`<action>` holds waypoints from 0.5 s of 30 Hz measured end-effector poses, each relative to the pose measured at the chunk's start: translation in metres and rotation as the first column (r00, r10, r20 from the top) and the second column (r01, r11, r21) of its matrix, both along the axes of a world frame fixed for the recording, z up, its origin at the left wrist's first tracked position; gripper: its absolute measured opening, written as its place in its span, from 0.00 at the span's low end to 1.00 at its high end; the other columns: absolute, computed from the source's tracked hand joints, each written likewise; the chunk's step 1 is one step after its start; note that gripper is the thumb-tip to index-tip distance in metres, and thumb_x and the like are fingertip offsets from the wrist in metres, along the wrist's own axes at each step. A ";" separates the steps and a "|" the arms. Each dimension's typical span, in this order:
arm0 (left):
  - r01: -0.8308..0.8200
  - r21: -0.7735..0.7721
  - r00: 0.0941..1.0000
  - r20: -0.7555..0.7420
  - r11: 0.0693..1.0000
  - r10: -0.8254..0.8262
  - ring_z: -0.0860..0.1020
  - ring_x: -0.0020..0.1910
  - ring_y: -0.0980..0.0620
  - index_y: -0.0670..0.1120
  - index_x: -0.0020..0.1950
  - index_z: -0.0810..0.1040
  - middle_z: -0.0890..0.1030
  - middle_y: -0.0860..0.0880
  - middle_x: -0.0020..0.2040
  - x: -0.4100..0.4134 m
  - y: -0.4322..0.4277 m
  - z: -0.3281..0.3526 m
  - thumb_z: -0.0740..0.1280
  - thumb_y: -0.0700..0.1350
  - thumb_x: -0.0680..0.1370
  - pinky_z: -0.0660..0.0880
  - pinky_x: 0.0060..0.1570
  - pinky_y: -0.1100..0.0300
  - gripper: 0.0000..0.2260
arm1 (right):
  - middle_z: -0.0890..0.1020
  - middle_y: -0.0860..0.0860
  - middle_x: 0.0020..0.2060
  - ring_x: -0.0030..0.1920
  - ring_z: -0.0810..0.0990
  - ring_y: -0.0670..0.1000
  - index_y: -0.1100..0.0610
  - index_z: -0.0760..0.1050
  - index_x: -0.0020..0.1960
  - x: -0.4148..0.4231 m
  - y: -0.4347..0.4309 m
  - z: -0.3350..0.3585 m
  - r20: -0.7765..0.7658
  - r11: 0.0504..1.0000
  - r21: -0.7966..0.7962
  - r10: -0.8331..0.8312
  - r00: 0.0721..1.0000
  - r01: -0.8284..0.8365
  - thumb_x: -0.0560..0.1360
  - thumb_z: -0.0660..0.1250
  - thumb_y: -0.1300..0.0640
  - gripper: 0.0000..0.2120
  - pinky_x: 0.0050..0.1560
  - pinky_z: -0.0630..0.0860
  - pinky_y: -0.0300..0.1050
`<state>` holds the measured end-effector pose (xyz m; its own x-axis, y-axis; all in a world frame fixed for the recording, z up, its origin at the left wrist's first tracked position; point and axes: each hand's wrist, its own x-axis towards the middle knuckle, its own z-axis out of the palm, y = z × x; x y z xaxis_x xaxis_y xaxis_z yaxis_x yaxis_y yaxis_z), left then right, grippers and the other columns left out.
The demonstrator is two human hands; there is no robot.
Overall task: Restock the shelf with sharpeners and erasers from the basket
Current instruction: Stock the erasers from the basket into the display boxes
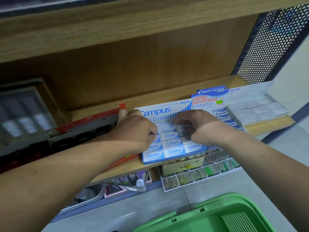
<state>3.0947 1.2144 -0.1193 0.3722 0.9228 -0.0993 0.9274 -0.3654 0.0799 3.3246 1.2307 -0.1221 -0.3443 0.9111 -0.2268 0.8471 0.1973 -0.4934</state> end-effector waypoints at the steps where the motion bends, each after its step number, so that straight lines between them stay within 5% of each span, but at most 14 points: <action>1: -0.002 0.001 1.000 -0.002 1.000 0.002 0.66 0.54 0.55 0.56 0.36 0.74 0.77 0.57 0.36 0.000 0.000 0.000 0.64 0.56 0.81 0.55 0.51 0.51 0.14 | 0.81 0.40 0.56 0.58 0.80 0.45 0.40 0.77 0.62 0.000 0.000 0.001 -0.018 1.000 -0.018 0.003 1.000 -0.003 0.68 0.62 0.72 0.33 0.57 0.79 0.44; 4: 0.007 0.014 1.000 -0.016 1.000 -0.006 0.66 0.53 0.55 0.55 0.36 0.75 0.78 0.57 0.36 0.002 0.002 -0.002 0.64 0.55 0.81 0.58 0.53 0.50 0.14 | 0.81 0.38 0.54 0.58 0.80 0.43 0.41 0.77 0.57 0.005 0.001 0.002 -0.048 0.999 -0.048 0.004 0.999 -0.007 0.67 0.60 0.74 0.32 0.54 0.79 0.40; 8: 0.014 0.012 0.998 -0.059 1.000 -0.013 0.68 0.55 0.53 0.53 0.44 0.80 0.80 0.57 0.40 0.003 0.001 -0.001 0.62 0.55 0.82 0.59 0.56 0.48 0.12 | 0.80 0.38 0.56 0.58 0.79 0.44 0.41 0.76 0.62 0.004 0.001 0.000 -0.006 1.000 -0.028 0.015 1.000 -0.015 0.68 0.62 0.72 0.33 0.59 0.79 0.46; 12: 0.167 0.131 0.986 -0.048 0.977 -0.162 0.69 0.64 0.51 0.57 0.61 0.80 0.78 0.57 0.60 0.008 -0.002 -0.002 0.57 0.60 0.80 0.57 0.60 0.50 0.17 | 0.80 0.40 0.53 0.54 0.80 0.46 0.38 0.73 0.67 -0.004 0.002 -0.001 0.029 0.999 -0.005 0.041 0.999 -0.040 0.67 0.64 0.69 0.36 0.55 0.80 0.48; 15: 0.289 -0.034 0.949 0.140 0.957 -0.281 0.67 0.73 0.52 0.57 0.74 0.74 0.71 0.55 0.76 0.016 -0.008 -0.008 0.62 0.69 0.76 0.59 0.71 0.54 0.29 | 0.83 0.41 0.51 0.55 0.82 0.45 0.35 0.72 0.64 0.003 0.003 -0.004 -0.078 0.999 -0.033 -0.018 0.997 0.015 0.65 0.62 0.69 0.37 0.54 0.82 0.51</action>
